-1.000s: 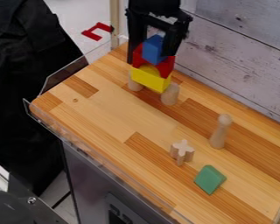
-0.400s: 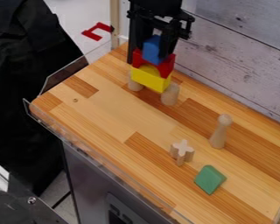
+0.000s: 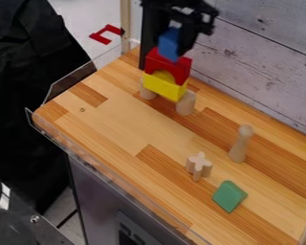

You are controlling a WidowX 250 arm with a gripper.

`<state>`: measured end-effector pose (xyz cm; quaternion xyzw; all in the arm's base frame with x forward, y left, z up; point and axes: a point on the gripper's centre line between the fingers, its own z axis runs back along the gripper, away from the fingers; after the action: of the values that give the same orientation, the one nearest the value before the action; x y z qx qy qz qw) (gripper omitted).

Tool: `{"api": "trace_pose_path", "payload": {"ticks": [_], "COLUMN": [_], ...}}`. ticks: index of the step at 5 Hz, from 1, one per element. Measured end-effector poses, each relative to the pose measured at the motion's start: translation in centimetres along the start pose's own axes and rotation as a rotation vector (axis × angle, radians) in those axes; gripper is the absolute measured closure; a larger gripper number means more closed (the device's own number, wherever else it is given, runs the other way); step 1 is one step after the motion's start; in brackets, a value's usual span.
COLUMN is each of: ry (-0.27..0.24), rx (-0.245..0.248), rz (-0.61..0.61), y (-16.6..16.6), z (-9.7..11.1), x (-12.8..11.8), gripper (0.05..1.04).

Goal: Remove the blue cube from the tower and put it on top of the plus

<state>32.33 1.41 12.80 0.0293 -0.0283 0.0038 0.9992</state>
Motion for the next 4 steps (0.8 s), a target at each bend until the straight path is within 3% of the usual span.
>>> {"api": "trace_pose_path", "payload": {"ticks": [1,2,3,4], "ry": [-0.023,-0.017,0.115,0.187], "rx": [0.027,-0.015,-0.058,-0.098], "rz": [-0.063,-0.12,-0.211,-0.256], "y": [-2.3,-4.6,-6.8,-8.2], "z": [0.7,0.2,-3.8,-6.1], "x": [-1.2,-1.7,-1.5,-2.0], "gripper": [0.527,0.527,0.527,0.527]}}
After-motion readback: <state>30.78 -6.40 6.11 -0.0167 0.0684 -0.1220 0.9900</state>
